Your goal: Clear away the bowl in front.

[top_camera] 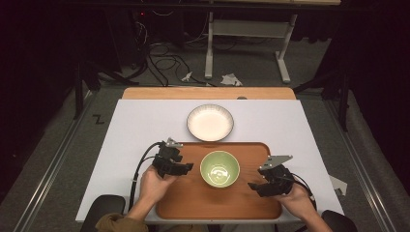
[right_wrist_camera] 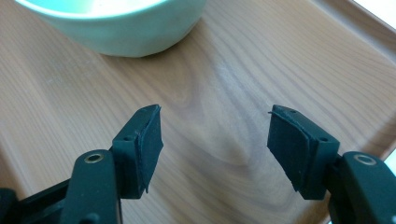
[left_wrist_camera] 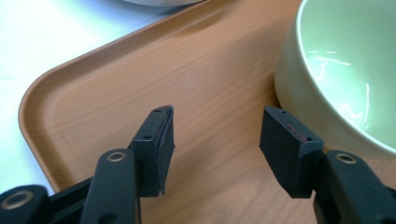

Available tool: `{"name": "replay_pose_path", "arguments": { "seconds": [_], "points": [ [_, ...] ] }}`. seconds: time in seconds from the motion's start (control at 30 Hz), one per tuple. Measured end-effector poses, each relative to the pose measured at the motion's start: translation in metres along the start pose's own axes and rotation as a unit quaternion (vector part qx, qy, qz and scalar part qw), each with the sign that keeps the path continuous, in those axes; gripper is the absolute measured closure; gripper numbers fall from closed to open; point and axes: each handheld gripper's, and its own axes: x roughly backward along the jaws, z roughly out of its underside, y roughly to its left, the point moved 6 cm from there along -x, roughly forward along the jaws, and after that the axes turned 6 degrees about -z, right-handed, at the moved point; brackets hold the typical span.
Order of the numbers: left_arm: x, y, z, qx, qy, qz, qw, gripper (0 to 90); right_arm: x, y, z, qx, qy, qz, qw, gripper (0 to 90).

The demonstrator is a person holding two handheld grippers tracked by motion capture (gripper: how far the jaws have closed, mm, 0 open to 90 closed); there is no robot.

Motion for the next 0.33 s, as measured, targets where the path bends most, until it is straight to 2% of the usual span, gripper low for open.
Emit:
{"name": "replay_pose_path", "arguments": {
  "seconds": [0.33],
  "points": [
    [0.0003,-0.0002,-0.0006,0.001,-0.001,0.003,1.0,45.0,-0.0001,-0.0005,0.0002,-0.001,0.0,0.0,1.0,35.5]
  ]
}}
